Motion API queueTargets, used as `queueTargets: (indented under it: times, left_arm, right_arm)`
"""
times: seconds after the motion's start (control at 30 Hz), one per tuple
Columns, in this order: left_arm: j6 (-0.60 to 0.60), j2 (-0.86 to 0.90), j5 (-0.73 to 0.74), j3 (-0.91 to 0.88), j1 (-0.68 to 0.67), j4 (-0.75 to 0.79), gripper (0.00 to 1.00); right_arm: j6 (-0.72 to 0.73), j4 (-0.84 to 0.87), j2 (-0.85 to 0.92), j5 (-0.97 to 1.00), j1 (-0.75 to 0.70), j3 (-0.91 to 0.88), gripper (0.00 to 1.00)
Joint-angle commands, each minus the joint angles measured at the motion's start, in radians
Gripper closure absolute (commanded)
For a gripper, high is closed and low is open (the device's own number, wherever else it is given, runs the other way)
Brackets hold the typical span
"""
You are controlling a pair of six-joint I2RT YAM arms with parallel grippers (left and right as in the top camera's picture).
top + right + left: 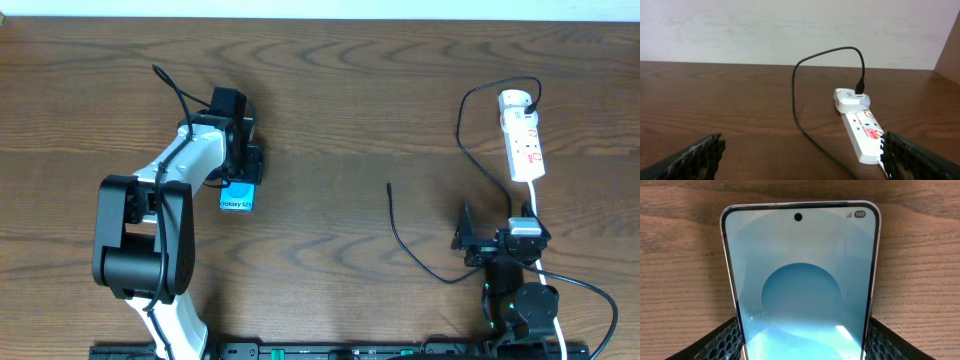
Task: Plug charger to phone and switch on socket
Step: 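Close the left gripper on the phone's top end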
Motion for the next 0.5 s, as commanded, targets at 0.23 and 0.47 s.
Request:
queueTargets:
  times: [0.23,0.47]
  left_arm:
    - [0.006,0.015,-0.013,-0.021,0.002,0.011,0.69]
    - [0.006,0.015,-0.013,-0.021,0.002,0.014,0.92]
  right_arm:
    - [0.013,-0.002,0.000,0.011,0.003,-0.002,0.01]
    - [0.013,-0.002,0.000,0.011,0.003,-0.002,0.01]
